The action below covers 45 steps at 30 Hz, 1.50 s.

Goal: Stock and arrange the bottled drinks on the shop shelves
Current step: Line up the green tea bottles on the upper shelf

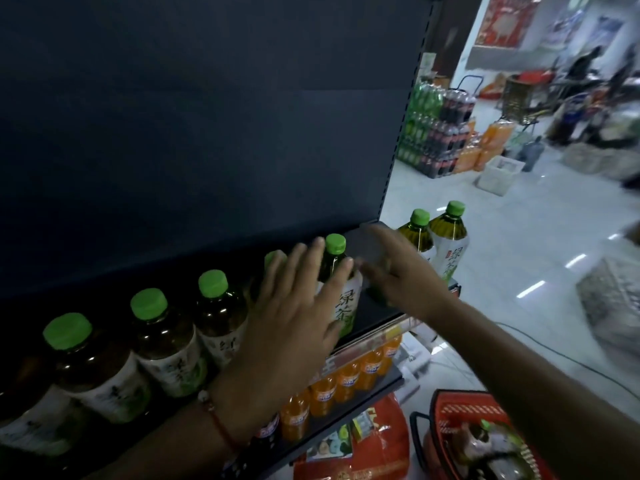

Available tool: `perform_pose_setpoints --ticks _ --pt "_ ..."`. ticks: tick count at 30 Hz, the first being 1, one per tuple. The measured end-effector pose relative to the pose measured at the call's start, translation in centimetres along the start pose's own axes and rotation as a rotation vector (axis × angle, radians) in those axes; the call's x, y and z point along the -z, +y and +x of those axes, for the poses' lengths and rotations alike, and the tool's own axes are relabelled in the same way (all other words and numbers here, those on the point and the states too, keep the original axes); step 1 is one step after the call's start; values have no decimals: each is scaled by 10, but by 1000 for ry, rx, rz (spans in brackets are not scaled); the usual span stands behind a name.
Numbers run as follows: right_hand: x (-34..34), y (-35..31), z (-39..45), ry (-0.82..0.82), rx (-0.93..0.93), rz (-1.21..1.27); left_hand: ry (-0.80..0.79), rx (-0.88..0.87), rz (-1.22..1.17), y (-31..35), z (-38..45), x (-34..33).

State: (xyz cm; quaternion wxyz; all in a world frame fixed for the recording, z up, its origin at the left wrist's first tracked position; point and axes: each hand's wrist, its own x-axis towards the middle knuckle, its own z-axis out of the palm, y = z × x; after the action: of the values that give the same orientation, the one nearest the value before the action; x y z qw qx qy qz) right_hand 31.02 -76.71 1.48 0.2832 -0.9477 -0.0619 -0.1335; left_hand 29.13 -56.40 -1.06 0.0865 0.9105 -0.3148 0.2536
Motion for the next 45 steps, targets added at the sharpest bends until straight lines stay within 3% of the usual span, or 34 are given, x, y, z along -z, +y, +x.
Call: perform_pose_setpoints --ticks 4,11,16,24,34,38,41,43,45 --pt "35 22 20 143 -120 -121 -43 69 28 18 11 -18" --pt "54 72 62 -37 -311 -175 -156 214 221 35 21 -34" --pt "52 96 60 -13 -226 -95 -158 273 201 37 18 -50" --pt "28 83 34 37 112 -151 -42 343 296 47 18 -69" --pt "17 85 41 48 260 -72 -133 455 281 60 18 -66" --pt "39 97 40 -29 280 166 38 478 268 88 29 -70" --pt "73 127 39 191 267 197 172 412 259 112 51 -78" --pt "87 154 44 281 147 193 154 398 257 118 67 -84" --pt "88 179 48 223 -9 239 100 423 284 117 78 -92"
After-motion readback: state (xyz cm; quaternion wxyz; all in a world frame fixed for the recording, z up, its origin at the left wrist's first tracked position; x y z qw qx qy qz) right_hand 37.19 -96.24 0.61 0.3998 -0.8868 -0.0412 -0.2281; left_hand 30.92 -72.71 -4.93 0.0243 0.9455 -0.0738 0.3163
